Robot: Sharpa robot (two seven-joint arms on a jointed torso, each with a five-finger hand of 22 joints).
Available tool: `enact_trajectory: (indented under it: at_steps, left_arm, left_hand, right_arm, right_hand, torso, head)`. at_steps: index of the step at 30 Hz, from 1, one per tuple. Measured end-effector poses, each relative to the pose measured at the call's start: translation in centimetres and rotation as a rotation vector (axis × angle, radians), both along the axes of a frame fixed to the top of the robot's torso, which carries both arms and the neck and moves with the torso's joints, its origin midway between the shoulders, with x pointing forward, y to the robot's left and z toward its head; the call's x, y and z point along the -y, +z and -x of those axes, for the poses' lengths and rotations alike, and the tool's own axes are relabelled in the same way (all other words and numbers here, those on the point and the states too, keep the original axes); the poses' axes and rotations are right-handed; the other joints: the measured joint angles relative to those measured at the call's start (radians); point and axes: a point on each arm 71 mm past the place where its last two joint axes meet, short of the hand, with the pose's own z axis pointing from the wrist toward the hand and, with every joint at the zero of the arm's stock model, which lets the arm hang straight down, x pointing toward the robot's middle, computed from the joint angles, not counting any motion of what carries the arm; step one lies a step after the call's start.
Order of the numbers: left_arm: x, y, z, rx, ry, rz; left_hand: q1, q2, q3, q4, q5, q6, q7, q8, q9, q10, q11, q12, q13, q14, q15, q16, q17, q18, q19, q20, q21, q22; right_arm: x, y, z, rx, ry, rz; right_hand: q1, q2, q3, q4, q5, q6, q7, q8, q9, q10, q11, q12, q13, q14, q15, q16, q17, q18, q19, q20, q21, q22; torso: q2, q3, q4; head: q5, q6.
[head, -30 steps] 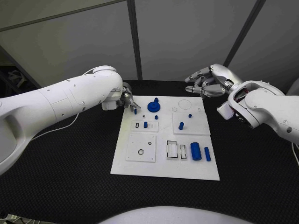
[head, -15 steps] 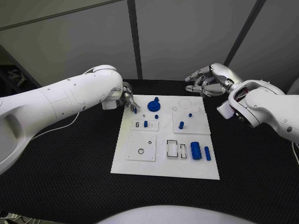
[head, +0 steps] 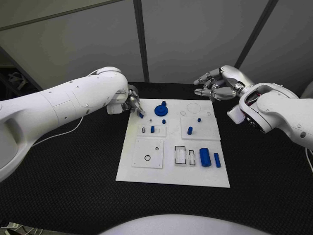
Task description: Assemble the parts on the task board
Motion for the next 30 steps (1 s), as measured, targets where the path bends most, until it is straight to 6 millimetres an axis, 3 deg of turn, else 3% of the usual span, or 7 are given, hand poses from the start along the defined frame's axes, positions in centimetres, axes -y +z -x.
enact_trajectory:
  at_steps: [2, 5, 10, 20, 24, 28, 30]
  left_arm:
    - [0.0, 0.0, 0.0, -0.002, 0.001, 0.005]
    - [-0.1, -0.1, 0.1, -0.007, 0.005, 0.014]
    - [-0.7, 0.0, 0.4, -0.011, 0.015, 0.042]
    - [-1.6, 0.7, 2.6, 0.021, 0.043, 0.152]
    - [-1.9, 1.1, 3.7, 0.048, 0.058, 0.197]
    - [-2.0, 1.1, 4.7, 0.073, 0.071, 0.231]
    - [-1.9, 1.0, 5.2, 0.084, 0.074, 0.242]
  left_hand:
    - [-0.004, -0.009, 0.034, 0.032, 0.0, -0.002, 0.002, 0.003, 0.001, 0.0, 0.0, -0.003, -0.007, 0.0, 0.0, 0.0, 0.0, 0.0, 0.0, 0.0, 0.0, 0.002]
    - [-0.053, -0.058, 0.149, 0.01, 0.0, -0.002, 0.002, 0.02, 0.012, 0.0, 0.0, -0.003, -0.013, 0.0, 0.0, 0.0, 0.0, 0.0, 0.0, 0.0, 0.0, 0.007]
    - [-0.105, -0.093, 0.238, -0.008, 0.013, -0.002, 0.002, 0.038, 0.025, 0.01, -0.002, -0.003, -0.014, 0.0, 0.0, 0.0, 0.0, 0.0, 0.0, 0.0, 0.0, 0.01]
    - [-0.178, -0.155, 0.34, -0.033, 0.102, 0.008, -0.008, 0.078, 0.052, 0.047, -0.001, 0.026, 0.017, 0.005, -0.003, 0.008, 0.0, 0.0, 0.014, -0.007, 0.019, 0.039]
    - [-0.193, -0.171, 0.359, -0.04, 0.124, 0.011, -0.011, 0.089, 0.058, 0.054, 0.003, 0.029, 0.024, 0.001, -0.007, 0.008, 0.0, 0.0, 0.018, -0.01, 0.026, 0.05]
    - [-0.209, -0.186, 0.375, -0.046, 0.167, 0.017, -0.017, 0.098, 0.064, 0.064, 0.005, 0.037, 0.032, 0.004, -0.011, 0.008, 0.0, 0.0, 0.028, -0.014, 0.037, 0.051]
    - [-0.215, -0.185, 0.376, -0.047, 0.178, 0.019, -0.019, 0.1, 0.065, 0.071, -0.002, 0.041, 0.037, 0.004, -0.011, 0.008, 0.0, 0.0, 0.029, -0.014, 0.039, 0.051]
  right_arm:
    - [0.0, 0.0, 0.0, 0.0, 0.0, 0.0]
    - [0.0, 0.0, 0.0, 0.0, 0.0, 0.0]
    - [0.1, 0.0, 0.0, 0.0, -0.001, 0.0]
    - [0.3, 0.0, -0.1, -0.001, -0.006, 0.002]
    - [0.4, 0.0, -0.1, -0.001, -0.009, 0.003]
    - [0.5, -0.1, -0.1, -0.001, -0.01, 0.004]
    - [0.5, -0.1, -0.1, -0.001, -0.011, 0.004]
  right_hand:
    - [0.0, 0.0, 0.0, 0.0, 0.0, 0.0, 0.0, 0.0, 0.0, 0.0, 0.0, 0.0, 0.0, 0.0, 0.0, 0.0, 0.0, 0.0, 0.0, 0.0, 0.0, 0.0]
    - [0.0, 0.0, 0.0, 0.0, 0.001, 0.0, 0.0, 0.0, 0.0, 0.0, 0.0, 0.0, 0.0, 0.0, 0.0, 0.0, 0.0, 0.0, 0.0, 0.0, 0.0, 0.0]
    - [0.0, 0.0, 0.0, 0.0, 0.004, 0.0, 0.0, 0.0, 0.0, 0.0, 0.0, 0.0, 0.0, 0.0, 0.0, 0.0, 0.0, 0.0, 0.0, 0.0, 0.0, 0.0]
    - [0.0, 0.0, 0.0, 0.0, 0.004, 0.0, 0.0, 0.0, 0.0, 0.0, 0.0, 0.0, 0.0, 0.0, 0.0, 0.0, 0.0, 0.0, 0.0, 0.0, 0.0, 0.0]
    - [0.0, 0.0, 0.0, 0.0, 0.004, 0.0, 0.0, 0.0, 0.0, 0.0, 0.0, 0.0, 0.0, 0.0, 0.0, 0.0, 0.001, 0.0, 0.0, 0.0, 0.0, 0.0]
    - [0.0, 0.0, 0.0, 0.0, 0.004, 0.0, 0.0, 0.0, 0.0, 0.0, 0.0, 0.0, -0.001, 0.0, 0.0, 0.0, 0.002, 0.0, 0.0, 0.0, 0.0, 0.0]
    - [0.0, 0.0, 0.0, 0.0, 0.004, 0.0, 0.0, 0.0, 0.0, 0.0, 0.0, 0.0, -0.001, 0.0, 0.0, 0.0, 0.002, 0.0, 0.0, 0.0, 0.0, 0.0]
  torso:
    - [0.0, 0.0, 0.0001]
    - [0.0, 0.0002, 0.0]
    - [-0.001, 0.0002, 0.0001]
    - [-0.003, 0.0003, 0.0071]
    - [-0.004, 0.0003, 0.0089]
    - [-0.005, 0.0004, 0.0099]
    - [-0.005, 0.0004, 0.01]
  head:
    - [0.0, 0.0]
    - [0.001, 0.0]
    - [0.003, 0.001]
    - [0.003, 0.003]
    - [0.004, 0.002]
    - [0.005, 0.002]
    - [0.006, 0.003]
